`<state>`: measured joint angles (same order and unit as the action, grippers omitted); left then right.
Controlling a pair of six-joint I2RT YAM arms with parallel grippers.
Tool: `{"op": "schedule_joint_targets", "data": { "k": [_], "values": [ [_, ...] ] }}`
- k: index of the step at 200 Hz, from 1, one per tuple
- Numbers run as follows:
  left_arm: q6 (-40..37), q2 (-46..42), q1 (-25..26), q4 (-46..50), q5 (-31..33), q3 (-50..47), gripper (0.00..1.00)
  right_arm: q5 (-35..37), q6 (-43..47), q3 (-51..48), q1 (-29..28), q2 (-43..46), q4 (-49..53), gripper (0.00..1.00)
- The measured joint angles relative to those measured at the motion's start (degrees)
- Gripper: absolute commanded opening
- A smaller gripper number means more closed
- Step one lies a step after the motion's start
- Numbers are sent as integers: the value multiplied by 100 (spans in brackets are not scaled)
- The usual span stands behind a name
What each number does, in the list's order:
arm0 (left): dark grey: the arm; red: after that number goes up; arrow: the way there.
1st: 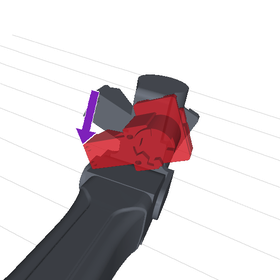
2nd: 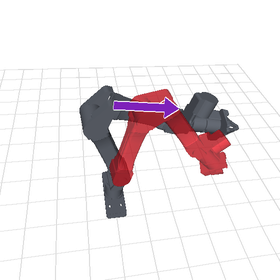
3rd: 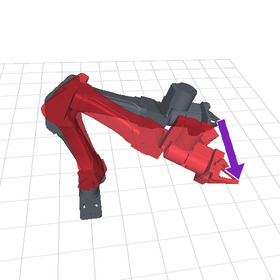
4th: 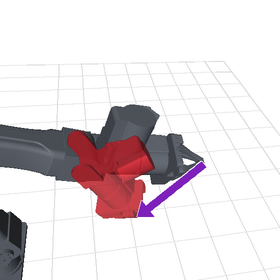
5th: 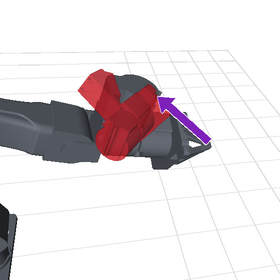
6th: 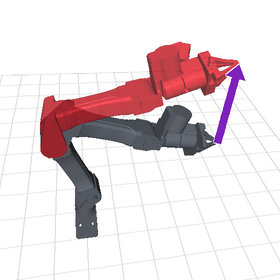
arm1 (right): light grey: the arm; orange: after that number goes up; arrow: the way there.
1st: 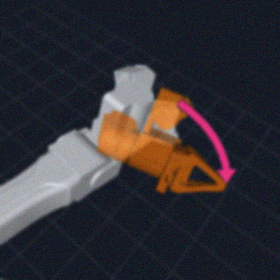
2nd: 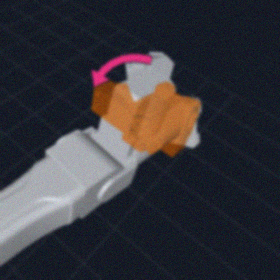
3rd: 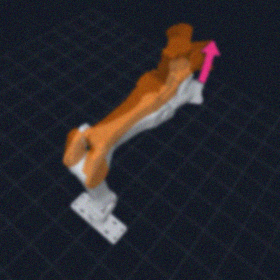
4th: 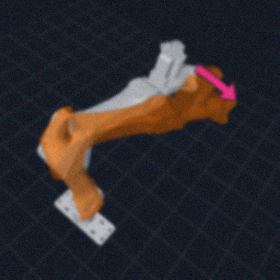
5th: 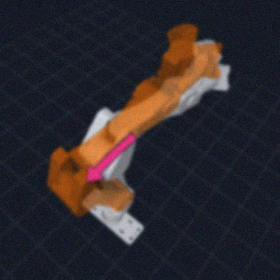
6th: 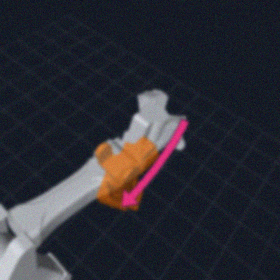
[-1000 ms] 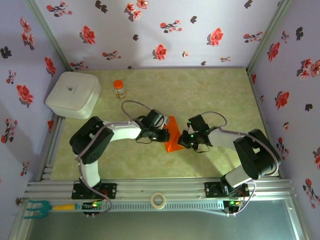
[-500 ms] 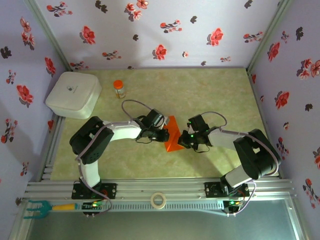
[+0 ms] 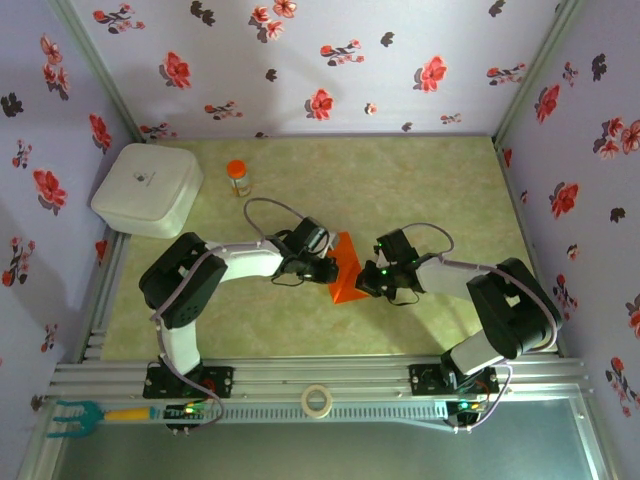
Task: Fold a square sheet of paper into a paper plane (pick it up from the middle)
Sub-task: Fold the triangle a second time at the center of the table.
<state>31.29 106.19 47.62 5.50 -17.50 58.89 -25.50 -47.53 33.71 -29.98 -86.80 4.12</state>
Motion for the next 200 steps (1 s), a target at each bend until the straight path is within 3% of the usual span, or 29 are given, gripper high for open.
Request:
{"op": "schedule_joint_targets", "data": {
  "k": [200],
  "values": [
    [-22, 127, 0, -4, 35, 46, 10, -42, -11, 4, 11, 13, -22, 9]
  ]
}}
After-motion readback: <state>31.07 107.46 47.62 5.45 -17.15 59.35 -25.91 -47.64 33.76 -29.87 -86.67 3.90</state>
